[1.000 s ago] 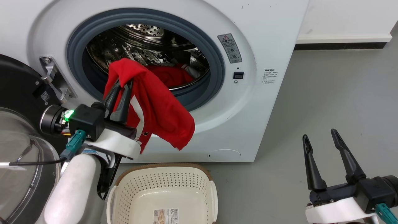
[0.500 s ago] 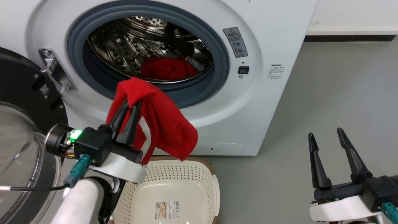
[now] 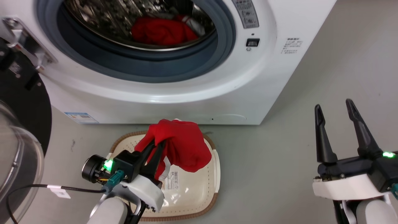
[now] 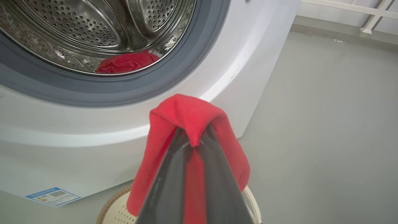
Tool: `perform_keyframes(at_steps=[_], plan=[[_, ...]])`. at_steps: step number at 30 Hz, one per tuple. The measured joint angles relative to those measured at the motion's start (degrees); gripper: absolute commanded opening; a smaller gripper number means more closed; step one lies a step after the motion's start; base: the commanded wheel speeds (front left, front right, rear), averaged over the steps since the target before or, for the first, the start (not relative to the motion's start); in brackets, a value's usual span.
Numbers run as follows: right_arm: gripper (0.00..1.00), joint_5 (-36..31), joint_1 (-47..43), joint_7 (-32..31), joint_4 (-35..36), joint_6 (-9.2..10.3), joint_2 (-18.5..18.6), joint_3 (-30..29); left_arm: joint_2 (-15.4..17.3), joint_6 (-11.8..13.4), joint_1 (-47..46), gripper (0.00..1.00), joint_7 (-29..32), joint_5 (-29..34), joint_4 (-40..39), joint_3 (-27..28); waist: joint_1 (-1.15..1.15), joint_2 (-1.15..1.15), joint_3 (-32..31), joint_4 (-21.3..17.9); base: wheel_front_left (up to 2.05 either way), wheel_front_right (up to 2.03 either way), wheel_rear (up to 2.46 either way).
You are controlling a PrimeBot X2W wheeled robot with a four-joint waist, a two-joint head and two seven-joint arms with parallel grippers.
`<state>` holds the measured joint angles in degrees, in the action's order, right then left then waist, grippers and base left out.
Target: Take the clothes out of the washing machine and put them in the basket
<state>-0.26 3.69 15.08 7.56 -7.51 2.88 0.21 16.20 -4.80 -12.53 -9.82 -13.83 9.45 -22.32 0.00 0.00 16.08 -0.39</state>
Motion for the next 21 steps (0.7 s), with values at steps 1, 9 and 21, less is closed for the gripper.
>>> perform_keyframes(at_steps=[1, 9, 21], plan=[[1.00, -0.01, 0.55, 0.00, 0.09, 0.00, 0.00, 0.03, -0.26, -0.23, -0.51, 0.00, -0.62, -0.07, 1.66, -0.20, 0.00, 0.00, 0.96, -0.09, 0.00, 0.00, 0.00], [1.00, -0.34, 4.95, 0.00, 1.53, 0.00, 0.01, 0.42, -2.14, -1.26, -7.00, 0.00, -3.24, -0.03, 17.94, -2.36, 0.01, 0.00, 9.03, -1.75, 0.00, 0.00, 0.00], [1.00, -0.11, 9.47, 0.00, 3.47, 0.00, 0.02, -0.83, -5.13, -2.24, -21.45, 0.00, -4.58, 1.74, 44.61, -6.84, 0.01, 0.00, 20.85, -5.27, 0.00, 0.00, 0.00]])
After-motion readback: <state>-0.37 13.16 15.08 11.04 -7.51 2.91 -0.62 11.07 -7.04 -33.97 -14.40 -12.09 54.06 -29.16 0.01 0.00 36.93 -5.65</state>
